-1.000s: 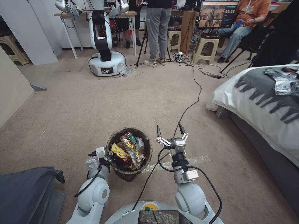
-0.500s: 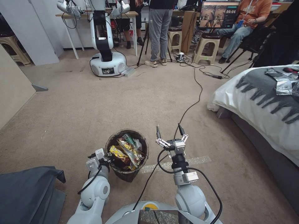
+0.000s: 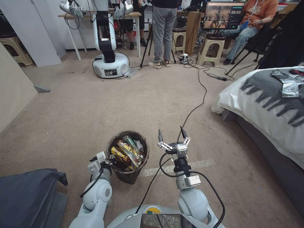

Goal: Pick up the trash bin, then pick up the garbage from the floor and place it into the trash bin.

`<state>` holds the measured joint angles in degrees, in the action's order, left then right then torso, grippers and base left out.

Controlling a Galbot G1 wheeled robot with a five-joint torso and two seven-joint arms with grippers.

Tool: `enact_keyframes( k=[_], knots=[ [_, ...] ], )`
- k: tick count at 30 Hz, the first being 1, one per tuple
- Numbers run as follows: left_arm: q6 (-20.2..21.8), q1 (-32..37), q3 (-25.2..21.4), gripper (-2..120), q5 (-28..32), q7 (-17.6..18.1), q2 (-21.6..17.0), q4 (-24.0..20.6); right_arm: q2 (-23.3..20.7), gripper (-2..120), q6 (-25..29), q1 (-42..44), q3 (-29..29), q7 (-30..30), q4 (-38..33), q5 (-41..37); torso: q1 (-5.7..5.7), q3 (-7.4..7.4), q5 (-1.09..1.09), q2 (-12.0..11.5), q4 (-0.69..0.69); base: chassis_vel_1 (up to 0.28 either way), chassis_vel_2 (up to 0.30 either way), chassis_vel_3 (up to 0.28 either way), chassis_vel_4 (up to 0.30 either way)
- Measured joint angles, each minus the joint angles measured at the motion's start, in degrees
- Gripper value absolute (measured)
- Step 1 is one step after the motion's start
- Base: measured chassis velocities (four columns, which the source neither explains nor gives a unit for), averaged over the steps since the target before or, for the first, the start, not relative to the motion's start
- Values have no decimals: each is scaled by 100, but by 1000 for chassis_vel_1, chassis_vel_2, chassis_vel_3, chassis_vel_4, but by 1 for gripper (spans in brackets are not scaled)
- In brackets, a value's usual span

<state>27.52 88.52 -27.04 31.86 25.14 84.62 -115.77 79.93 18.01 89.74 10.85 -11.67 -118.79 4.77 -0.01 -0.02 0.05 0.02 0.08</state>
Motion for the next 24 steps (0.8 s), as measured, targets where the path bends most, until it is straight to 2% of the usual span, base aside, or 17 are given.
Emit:
enact_keyframes(
  k=[3,5,7,11,14,18,24],
  knots=[
    [0,-12,0,46,82,-13,5,67,4,100,22,9,-2,13,6,24,0,0,-4,0,-2,0,0,0,0],
    [0,-12,2,48,86,-28,10,79,4,100,26,11,0,17,7,26,0,0,-3,0,-2,0,0,0,0],
    [0,-13,6,62,88,-61,18,80,6,100,37,16,4,25,19,31,0,1,-4,0,-2,0,0,0,0],
    [-18,-22,6,69,93,-84,13,81,17,100,43,17,1,30,38,46,0,1,-5,0,-2,0,0,0,0],
    [-121,-24,12,85,94,-152,7,106,5,100,67,17,-2,82,49,55,0,2,-6,-1,-2,0,0,0,0],
    [-121,-35,29,95,91,-154,9,108,-4,100,73,17,5,96,44,54,1,2,-6,-1,-2,0,0,0,0],
    [-119,-20,48,96,69,-155,-1,30,-7,100,81,17,1,103,44,56,1,3,-9,-2,-3,0,0,0,0]
  ],
)
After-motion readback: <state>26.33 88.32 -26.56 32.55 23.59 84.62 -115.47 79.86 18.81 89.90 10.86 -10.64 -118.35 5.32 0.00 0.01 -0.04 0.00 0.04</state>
